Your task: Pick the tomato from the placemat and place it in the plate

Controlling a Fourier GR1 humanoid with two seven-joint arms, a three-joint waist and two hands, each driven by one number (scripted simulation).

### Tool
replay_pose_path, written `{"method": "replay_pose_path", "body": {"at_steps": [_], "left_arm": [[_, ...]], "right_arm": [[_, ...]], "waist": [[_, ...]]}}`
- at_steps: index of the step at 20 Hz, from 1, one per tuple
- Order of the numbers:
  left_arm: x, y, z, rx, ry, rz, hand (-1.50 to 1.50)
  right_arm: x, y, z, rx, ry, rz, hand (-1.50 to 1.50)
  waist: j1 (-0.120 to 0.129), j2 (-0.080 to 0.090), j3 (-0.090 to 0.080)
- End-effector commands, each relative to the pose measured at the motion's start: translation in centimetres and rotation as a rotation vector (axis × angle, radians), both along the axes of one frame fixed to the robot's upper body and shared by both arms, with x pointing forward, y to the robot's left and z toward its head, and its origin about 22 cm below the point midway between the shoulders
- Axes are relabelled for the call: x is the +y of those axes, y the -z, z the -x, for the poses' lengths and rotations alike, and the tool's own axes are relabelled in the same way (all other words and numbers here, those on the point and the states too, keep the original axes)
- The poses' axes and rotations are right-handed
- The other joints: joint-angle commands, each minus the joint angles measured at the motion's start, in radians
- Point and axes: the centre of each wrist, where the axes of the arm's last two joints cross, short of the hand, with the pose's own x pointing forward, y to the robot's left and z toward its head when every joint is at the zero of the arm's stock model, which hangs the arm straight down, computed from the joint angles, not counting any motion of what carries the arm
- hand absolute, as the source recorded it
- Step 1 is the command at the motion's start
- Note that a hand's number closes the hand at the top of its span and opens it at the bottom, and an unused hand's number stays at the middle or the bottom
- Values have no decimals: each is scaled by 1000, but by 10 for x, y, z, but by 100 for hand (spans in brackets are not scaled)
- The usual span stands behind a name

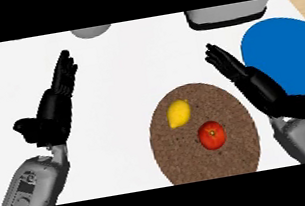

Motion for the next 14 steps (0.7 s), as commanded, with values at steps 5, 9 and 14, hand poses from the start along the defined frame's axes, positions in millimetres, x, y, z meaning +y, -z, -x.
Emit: {"method": "replay_pose_path", "body": {"at_steps": [5, 9, 14], "left_arm": [[40, 68, 26, 337, -181, -68, 0], [48, 84, 39, 449, -209, -45, 0], [54, 77, 40, 455, -223, -25, 0]], "right_arm": [[16, -22, 4, 145, -305, -100, 150], [-30, -114, -16, -433, -72, 601, 150], [-28, 40, 32, -36, 111, 97, 150]], "waist": [[40, 8, -10], [22, -36, -22], [25, 14, -3]]}}
